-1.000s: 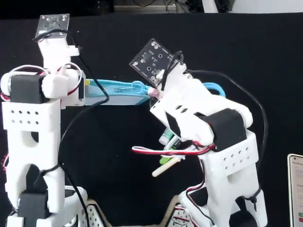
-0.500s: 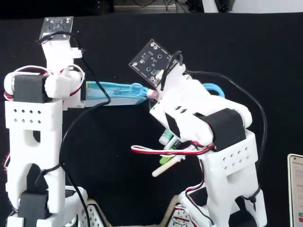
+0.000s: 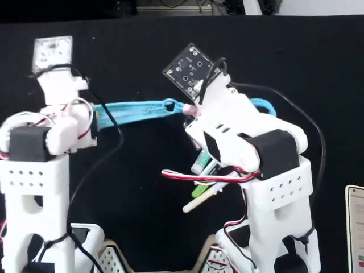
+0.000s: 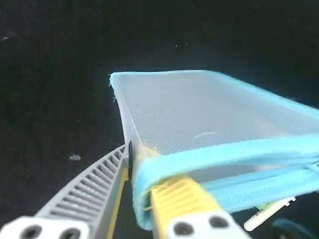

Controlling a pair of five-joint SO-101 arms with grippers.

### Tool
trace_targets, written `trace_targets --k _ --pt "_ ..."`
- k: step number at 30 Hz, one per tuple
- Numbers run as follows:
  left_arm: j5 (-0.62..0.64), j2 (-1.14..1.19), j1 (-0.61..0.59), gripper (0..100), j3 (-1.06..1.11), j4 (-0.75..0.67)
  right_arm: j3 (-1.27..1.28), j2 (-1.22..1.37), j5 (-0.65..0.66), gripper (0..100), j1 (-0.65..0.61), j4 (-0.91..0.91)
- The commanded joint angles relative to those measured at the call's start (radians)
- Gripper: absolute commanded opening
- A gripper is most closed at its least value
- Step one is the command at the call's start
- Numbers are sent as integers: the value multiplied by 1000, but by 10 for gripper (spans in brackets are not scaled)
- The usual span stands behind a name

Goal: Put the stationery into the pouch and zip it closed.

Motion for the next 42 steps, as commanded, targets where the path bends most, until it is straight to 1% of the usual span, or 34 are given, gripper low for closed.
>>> trace_targets --k 1,4,9,14,17,19,29,31,34,39,42 --pt "-74 -41 -45 30 205 -107 25 1 -2 11 43 -81" --pt "-100 -41 -47 30 275 -147 105 -4 0 11 32 -120" --pt "-89 -41 -73 30 278 -149 165 -7 0 11 38 -104" --pt "-84 -41 -67 30 292 -146 173 -7 2 11 94 -98" --pt "-29 -41 -74 30 308 -150 171 -7 26 11 138 -98" --pt "-18 -41 -67 30 318 -153 173 -7 37 11 155 -97" --pt "-9 -41 -65 30 332 -170 174 -5 34 11 155 -91" --pt "20 -41 -65 30 351 -186 174 -2 34 11 160 -91" --pt "31 -41 -65 30 358 -190 202 -4 34 11 180 -100" --pt "31 -41 -64 30 360 -189 228 -5 32 11 137 -106" --pt "31 -41 -64 30 360 -189 183 -5 -51 16 97 -63"
